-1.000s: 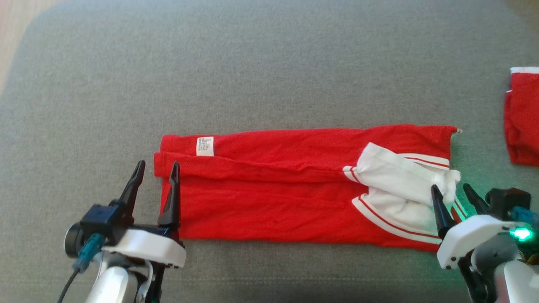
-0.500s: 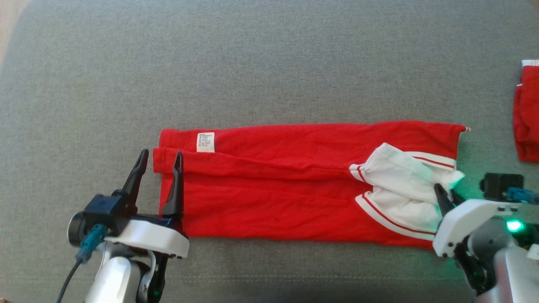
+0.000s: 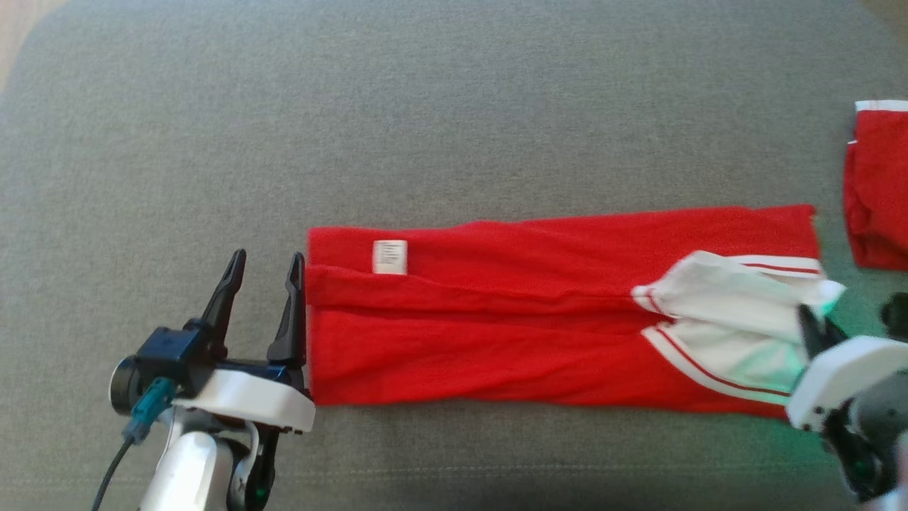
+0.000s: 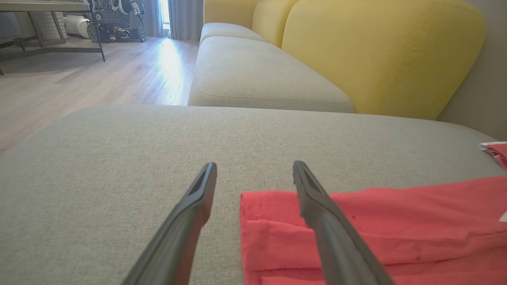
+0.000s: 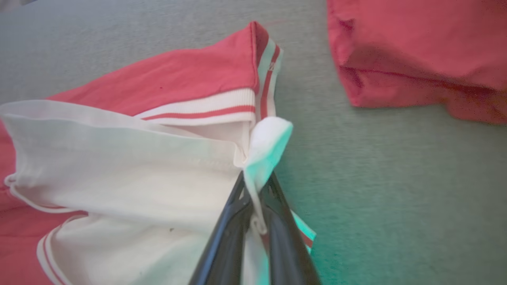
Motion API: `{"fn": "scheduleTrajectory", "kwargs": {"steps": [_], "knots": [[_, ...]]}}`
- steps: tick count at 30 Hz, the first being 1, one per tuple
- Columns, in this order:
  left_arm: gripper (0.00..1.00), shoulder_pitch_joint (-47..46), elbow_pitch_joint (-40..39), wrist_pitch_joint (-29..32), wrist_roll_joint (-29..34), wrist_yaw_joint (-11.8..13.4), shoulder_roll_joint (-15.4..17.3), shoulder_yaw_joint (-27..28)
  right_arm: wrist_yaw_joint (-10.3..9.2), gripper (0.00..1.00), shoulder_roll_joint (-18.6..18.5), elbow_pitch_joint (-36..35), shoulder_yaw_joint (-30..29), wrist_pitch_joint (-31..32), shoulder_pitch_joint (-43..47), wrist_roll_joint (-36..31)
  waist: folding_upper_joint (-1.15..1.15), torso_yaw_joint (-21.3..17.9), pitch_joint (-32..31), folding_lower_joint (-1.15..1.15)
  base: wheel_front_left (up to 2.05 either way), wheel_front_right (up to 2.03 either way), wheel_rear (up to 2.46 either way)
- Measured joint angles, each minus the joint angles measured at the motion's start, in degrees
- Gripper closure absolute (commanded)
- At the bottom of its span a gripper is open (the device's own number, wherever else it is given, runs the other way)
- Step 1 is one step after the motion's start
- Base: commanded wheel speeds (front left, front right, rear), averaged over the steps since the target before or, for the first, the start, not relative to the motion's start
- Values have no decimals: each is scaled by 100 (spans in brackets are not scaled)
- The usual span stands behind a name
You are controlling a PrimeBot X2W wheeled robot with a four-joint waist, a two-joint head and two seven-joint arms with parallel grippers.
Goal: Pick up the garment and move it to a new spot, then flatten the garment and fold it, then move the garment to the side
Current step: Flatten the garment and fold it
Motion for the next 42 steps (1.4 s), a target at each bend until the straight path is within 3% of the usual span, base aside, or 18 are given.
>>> {"fn": "scheduleTrajectory", "kwargs": {"steps": [4, 9, 17, 23, 31, 42], "knots": [[0, 3, 13, 0, 2, -19, -24, 21, 0, 100, -64, -203, -198, 97, 156, 16, 0, -47, -56, 0, 0, 0, 0], [0, 32, 30, 0, 53, -24, -64, 75, 0, 100, -82, -698, -27, 256, 227, 36, 0, -109, -160, 0, 0, 0, 0], [0, 54, 77, 0, 52, -76, -122, 145, 0, 100, -100, -1982, 901, 791, 191, 312, 0, -165, -354, 0, 0, 0, 0], [0, 61, 90, 0, 59, -123, -154, 145, 0, 100, -22, -2380, 1783, 1117, 17, 955, 0, -57, -441, 0, 0, 0, 0], [0, 62, 114, 0, 68, -176, -203, 120, 0, 100, 168, -1770, 3171, 1009, -326, 1693, 0, 238, -424, 0, 0, 0, 0], [0, 18, 170, 0, 92, -272, -298, 1, -1, 100, 196, -153, 4396, -27, -1248, 2540, 0, 660, -168, 0, 0, 0, 0]]}}
